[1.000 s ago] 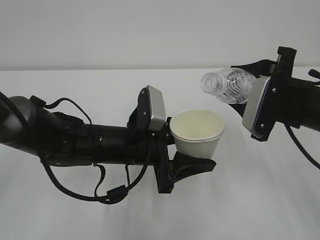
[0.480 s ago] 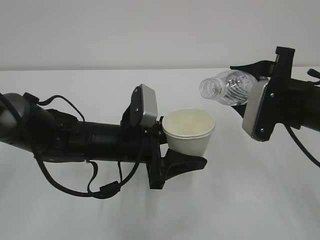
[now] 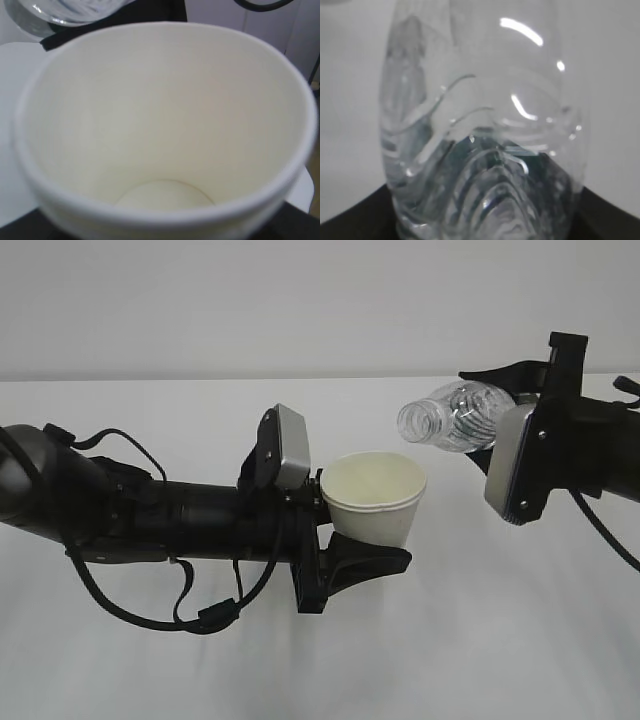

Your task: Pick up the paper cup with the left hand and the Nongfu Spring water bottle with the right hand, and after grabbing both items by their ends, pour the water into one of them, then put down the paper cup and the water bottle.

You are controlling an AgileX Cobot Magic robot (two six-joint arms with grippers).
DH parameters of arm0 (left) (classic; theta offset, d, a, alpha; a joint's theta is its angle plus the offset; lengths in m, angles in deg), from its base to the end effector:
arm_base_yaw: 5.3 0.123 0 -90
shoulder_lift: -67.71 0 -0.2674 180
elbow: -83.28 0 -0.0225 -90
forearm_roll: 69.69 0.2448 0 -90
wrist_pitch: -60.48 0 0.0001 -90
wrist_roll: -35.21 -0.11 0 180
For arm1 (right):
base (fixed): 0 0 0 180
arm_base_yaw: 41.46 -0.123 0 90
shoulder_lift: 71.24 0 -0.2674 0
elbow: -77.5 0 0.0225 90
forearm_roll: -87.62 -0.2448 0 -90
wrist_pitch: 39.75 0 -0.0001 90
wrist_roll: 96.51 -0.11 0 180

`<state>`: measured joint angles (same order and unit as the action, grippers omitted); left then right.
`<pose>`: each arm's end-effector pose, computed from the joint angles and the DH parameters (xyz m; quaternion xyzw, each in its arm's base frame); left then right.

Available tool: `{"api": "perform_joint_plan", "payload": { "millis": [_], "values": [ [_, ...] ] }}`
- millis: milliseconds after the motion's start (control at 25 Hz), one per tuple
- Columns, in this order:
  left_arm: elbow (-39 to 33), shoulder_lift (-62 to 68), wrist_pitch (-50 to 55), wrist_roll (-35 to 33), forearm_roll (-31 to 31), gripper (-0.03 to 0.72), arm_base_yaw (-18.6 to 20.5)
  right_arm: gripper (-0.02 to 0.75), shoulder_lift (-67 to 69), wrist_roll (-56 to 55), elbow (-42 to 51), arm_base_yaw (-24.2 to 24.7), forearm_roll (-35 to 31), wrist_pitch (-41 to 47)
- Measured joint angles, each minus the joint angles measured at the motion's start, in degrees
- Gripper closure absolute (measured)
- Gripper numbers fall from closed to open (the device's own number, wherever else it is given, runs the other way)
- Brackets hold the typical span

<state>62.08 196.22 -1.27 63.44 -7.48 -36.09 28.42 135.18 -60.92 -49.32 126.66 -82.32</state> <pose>0.2780 -0.2654 0.1099 0.5104 0.5833 -0.4254 0.4672 0.3021 0.0890 0.1827 -0.6449 0.4547 -0.2189 0.5739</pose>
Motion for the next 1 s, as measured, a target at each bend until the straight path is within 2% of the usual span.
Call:
{"api": "perform_joint_plan", "payload": {
  "millis": [1000],
  "values": [
    [0.0,0.0,-0.4,0.0,1.1,0.220,-0.6,0.265,0.0,5.5,-0.8,0.0,0.0,0.1]
  ]
}}
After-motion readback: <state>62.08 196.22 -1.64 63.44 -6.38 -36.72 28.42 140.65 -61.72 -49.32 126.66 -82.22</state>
